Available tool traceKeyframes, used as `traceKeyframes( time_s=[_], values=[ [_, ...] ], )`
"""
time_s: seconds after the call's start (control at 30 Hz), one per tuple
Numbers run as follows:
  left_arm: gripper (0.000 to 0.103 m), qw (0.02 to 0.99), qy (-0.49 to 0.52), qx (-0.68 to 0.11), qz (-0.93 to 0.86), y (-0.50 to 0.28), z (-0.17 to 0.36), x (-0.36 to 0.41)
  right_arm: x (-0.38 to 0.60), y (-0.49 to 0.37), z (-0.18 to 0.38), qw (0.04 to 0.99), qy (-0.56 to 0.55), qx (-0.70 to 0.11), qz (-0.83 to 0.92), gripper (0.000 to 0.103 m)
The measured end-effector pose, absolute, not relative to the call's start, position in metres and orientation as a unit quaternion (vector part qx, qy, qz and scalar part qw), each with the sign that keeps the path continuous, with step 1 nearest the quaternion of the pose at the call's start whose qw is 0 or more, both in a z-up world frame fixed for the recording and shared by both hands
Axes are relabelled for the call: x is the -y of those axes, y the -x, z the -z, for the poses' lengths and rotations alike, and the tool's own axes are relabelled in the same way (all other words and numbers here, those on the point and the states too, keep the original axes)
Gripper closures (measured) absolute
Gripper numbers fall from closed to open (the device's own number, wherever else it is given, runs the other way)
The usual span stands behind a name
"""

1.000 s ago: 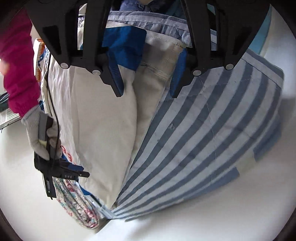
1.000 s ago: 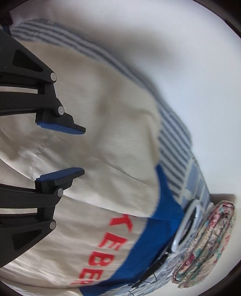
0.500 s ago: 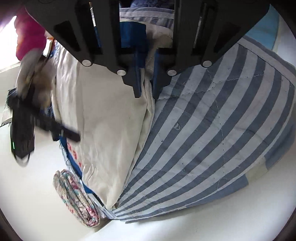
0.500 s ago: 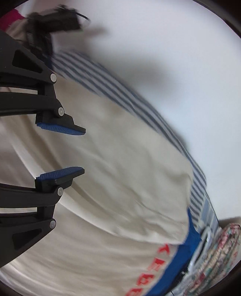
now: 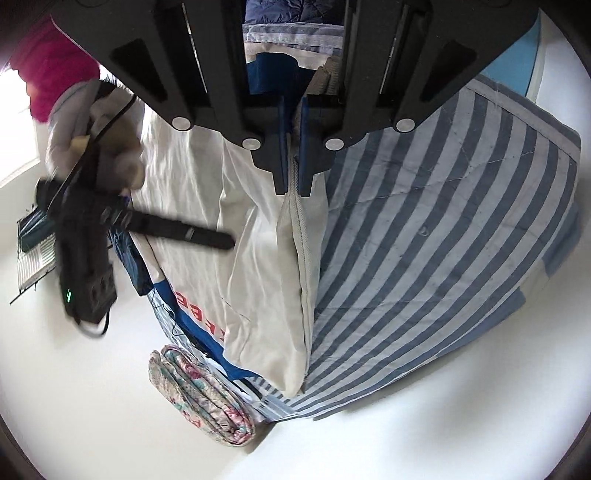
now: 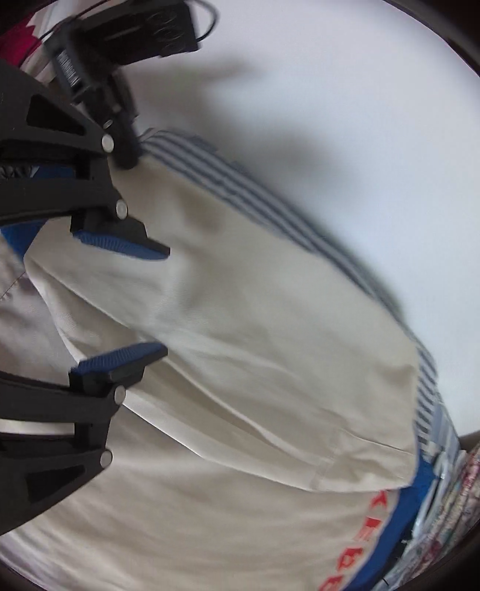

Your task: Fold large clothes

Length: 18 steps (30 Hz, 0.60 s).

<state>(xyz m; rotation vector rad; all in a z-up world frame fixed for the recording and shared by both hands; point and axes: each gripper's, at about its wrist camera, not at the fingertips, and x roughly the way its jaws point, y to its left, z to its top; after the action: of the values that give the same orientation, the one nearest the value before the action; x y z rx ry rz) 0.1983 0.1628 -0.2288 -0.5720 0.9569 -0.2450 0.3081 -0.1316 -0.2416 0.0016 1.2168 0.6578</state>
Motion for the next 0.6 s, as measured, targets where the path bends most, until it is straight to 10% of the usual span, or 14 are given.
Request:
traceKeyframes(
  time_s=[0.37,0.4,0.5,0.6],
  values=[
    [0.101,0.858,0.219,-0.446,0.130,-0.202,0.215,-0.127,0.054,-0.375,0.235,0.763,0.024,-0.587,-0.270,0.031],
    [0.101,0.859,0.213,-0.446,0.131,-0.202,0.213,-0.124,0.049,-0.376,0.241,0.762,0.039,-0.592,-0.261,0.036],
    [0.101,0.865,0.191,-0.444,0.133,-0.202,0.210,-0.112,0.049,-0.386,0.263,0.745,0.031,-0.619,-0.248,0.093],
    [0.101,0.870,0.174,-0.440,0.136,-0.202,0.205,-0.100,0.069,-0.388,0.263,0.748,-0.033,-0.611,-0.255,0.100]
  ],
)
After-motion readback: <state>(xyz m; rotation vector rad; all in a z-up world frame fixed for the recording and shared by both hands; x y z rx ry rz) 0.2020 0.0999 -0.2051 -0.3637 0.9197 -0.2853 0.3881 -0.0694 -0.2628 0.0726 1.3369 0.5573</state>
